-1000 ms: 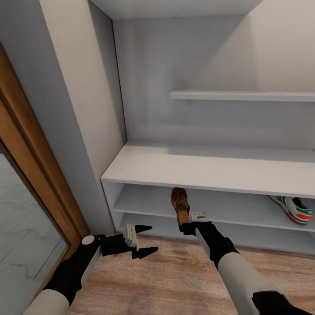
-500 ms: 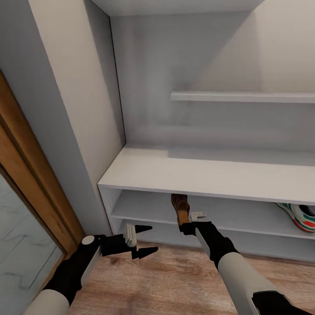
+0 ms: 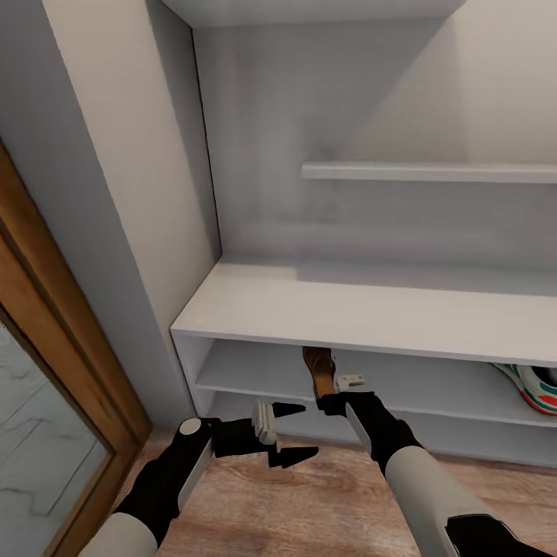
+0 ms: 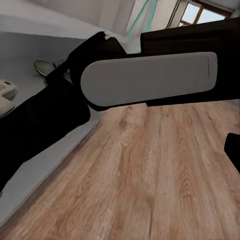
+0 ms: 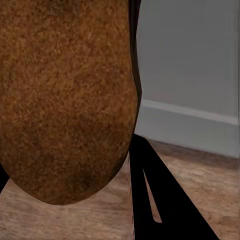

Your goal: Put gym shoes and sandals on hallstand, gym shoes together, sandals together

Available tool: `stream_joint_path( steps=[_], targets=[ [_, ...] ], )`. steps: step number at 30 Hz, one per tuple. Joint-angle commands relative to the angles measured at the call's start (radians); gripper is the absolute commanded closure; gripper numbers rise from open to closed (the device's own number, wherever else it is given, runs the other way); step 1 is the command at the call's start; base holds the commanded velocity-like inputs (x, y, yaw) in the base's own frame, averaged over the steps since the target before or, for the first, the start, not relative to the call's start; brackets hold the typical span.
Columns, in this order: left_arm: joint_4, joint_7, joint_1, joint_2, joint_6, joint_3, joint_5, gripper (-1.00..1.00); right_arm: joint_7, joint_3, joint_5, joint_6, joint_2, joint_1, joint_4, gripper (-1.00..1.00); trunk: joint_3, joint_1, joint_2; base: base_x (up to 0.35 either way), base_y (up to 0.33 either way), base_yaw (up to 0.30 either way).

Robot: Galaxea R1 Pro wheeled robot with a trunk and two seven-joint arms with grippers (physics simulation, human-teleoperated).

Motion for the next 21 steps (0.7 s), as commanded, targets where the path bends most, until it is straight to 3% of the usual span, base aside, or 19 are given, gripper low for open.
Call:
stream_joint_path(
  steps=[1,21],
  targets=[
    [0.001,-0.002,-0.001,-0.002,0.002,-0.001,0.004,-1.0,0.002,0.002,0.001,0.006,0.0,0.0,-0.002,1.0,-0.001,0.0,0.0,0.275,-0.067,0.0],
    [0.001,-0.002,-0.001,-0.005,0.002,-0.002,0.004,-1.0,0.002,0.002,0.001,0.006,0.0,0.0,-0.002,1.0,-0.001,0.0,0.0,0.1,-0.011,0.0]
  ],
)
